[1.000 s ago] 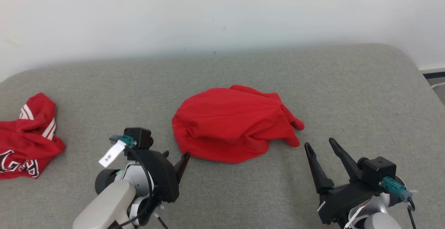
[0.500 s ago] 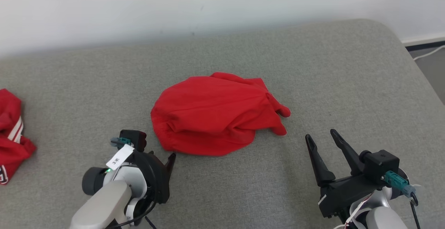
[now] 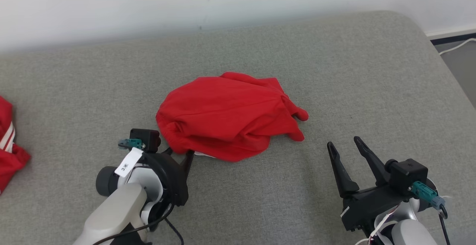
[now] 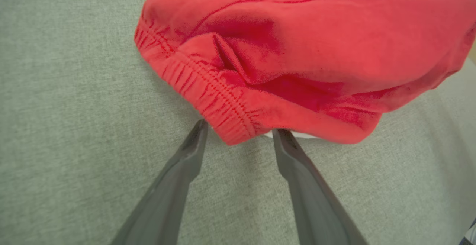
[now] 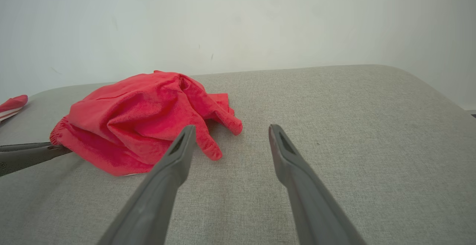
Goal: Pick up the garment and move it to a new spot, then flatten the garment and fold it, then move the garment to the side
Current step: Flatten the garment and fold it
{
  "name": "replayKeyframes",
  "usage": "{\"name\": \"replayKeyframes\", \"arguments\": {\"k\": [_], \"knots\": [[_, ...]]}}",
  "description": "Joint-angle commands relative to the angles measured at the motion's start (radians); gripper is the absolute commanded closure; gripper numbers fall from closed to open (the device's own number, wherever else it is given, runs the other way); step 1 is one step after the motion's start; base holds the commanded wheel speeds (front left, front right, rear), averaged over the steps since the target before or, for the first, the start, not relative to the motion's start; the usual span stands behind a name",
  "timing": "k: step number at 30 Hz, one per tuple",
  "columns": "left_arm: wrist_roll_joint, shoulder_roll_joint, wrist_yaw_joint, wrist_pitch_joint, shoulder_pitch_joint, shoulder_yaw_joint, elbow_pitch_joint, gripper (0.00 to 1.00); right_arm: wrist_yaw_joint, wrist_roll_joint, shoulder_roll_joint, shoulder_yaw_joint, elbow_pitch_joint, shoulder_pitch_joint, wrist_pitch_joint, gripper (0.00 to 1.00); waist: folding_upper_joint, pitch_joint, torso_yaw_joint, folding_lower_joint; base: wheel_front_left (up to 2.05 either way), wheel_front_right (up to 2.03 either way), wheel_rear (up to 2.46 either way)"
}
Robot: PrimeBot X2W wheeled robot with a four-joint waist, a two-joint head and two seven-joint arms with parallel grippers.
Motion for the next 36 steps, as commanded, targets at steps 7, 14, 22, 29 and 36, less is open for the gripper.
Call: {"name": "replayKeyframes", "arguments": {"k": [7, 14, 22, 29, 36], "knots": [[-0.037, -0.017, -0.039, -0.027, -0.025, 0.021, 0.005, 1.00, 0.000, 0.008, -0.004, -0.004, 0.008, -0.002, -0.006, 0.00, -0.0001, -0.023, 0.033, -0.0001, 0.00, 0.00, 0.00], [-0.065, -0.010, -0.041, -0.012, -0.047, 0.041, -0.051, 1.00, 0.000, 0.013, -0.004, -0.003, 0.018, 0.011, -0.007, 0.00, -0.0001, -0.051, 0.063, -0.0001, 0.00, 0.00, 0.00], [-0.069, 0.066, 0.040, 0.080, -0.078, 0.062, -0.244, 1.00, 0.000, 0.022, -0.005, -0.005, 0.029, 0.025, -0.013, 0.00, -0.0001, -0.084, 0.087, -0.0001, 0.00, 0.00, 0.00], [-0.089, 0.221, 0.203, 0.231, 0.018, 0.091, -0.492, 1.00, 0.000, 0.032, -0.005, 0.000, 0.037, 0.036, -0.014, 0.00, -0.0001, -0.113, 0.086, -0.0001, 0.00, 0.00, 0.00], [-0.091, 0.326, 0.273, 0.274, 0.124, 0.094, -0.547, 1.00, 0.000, 0.029, -0.004, 0.008, 0.034, 0.034, -0.014, 0.00, -0.0001, -0.115, 0.076, -0.0001, 0.00, 0.00, 0.00]]}}
